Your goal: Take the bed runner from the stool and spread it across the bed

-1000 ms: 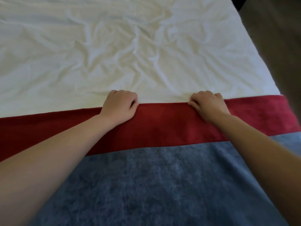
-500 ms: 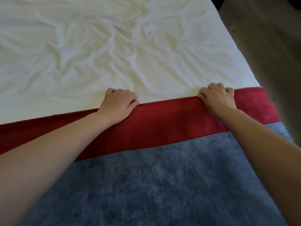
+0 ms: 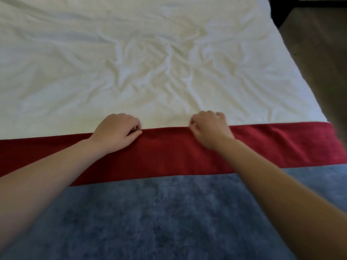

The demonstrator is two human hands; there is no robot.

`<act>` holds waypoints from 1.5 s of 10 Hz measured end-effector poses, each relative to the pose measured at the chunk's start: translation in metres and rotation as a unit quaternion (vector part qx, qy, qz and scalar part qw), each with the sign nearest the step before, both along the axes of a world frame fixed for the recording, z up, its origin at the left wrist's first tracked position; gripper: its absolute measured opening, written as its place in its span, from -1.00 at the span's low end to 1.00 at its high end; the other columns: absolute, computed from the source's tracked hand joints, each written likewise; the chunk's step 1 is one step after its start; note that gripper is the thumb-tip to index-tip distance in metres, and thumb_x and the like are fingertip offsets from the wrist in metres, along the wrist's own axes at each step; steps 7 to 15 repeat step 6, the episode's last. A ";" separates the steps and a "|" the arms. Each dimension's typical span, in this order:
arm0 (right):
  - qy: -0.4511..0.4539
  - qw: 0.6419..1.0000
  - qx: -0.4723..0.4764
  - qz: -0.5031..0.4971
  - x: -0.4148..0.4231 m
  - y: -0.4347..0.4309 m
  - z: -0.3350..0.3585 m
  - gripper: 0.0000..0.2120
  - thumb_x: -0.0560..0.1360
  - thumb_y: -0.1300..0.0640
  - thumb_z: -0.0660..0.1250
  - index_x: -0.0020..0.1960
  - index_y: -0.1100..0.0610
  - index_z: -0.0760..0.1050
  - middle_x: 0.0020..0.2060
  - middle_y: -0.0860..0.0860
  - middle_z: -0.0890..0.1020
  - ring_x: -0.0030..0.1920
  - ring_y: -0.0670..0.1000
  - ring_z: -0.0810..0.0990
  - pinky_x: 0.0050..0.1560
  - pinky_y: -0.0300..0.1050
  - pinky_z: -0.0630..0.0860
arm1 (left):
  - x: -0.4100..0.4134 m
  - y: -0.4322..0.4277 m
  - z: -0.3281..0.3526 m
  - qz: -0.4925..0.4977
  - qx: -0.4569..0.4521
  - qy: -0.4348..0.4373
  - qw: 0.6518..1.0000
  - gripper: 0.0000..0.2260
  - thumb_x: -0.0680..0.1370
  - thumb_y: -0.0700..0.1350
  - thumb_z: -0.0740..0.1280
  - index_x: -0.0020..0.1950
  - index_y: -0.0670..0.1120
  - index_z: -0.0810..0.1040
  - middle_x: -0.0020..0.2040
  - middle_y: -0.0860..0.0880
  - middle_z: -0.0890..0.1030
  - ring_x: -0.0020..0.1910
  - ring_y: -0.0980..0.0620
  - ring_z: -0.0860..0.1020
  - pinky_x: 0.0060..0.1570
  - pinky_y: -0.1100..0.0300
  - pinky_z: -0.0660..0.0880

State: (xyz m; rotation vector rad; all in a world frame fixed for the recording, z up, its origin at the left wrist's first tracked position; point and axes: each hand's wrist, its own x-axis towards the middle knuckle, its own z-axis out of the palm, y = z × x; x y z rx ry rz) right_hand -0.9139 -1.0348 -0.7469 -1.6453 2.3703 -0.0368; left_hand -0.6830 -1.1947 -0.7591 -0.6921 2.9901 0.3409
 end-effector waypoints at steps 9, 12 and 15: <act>0.054 0.998 0.031 0.023 0.177 -0.115 -0.009 -0.72 0.59 -0.04 0.14 0.15 0.11 0.48 0.08 0.08 0.55 0.12 0.14 0.48 0.05 0.03 0.34 | 0.118 -0.055 0.009 0.161 -0.028 0.023 0.986 -0.76 0.56 0.08 0.21 0.00 -0.05 0.54 -0.01 -0.04 0.58 0.01 -0.09 0.51 -0.10 0.07 0.40; 0.054 0.998 0.031 0.023 0.177 -0.115 -0.009 -0.72 0.59 -0.04 0.14 0.15 0.11 0.48 0.08 0.08 0.55 0.12 0.14 0.48 0.05 0.03 0.34 | 0.118 -0.055 0.009 0.161 -0.028 0.023 0.986 -0.76 0.56 0.08 0.21 0.00 -0.05 0.54 -0.01 -0.04 0.58 0.01 -0.09 0.51 -0.10 0.07 0.40; 0.054 0.998 0.031 0.023 0.177 -0.115 -0.009 -0.72 0.59 -0.04 0.14 0.15 0.11 0.48 0.08 0.08 0.55 0.12 0.14 0.48 0.05 0.03 0.34 | 0.118 -0.055 0.009 0.161 -0.028 0.023 0.986 -0.76 0.56 0.08 0.21 0.00 -0.05 0.54 -0.01 -0.04 0.58 0.01 -0.09 0.51 -0.10 0.07 0.40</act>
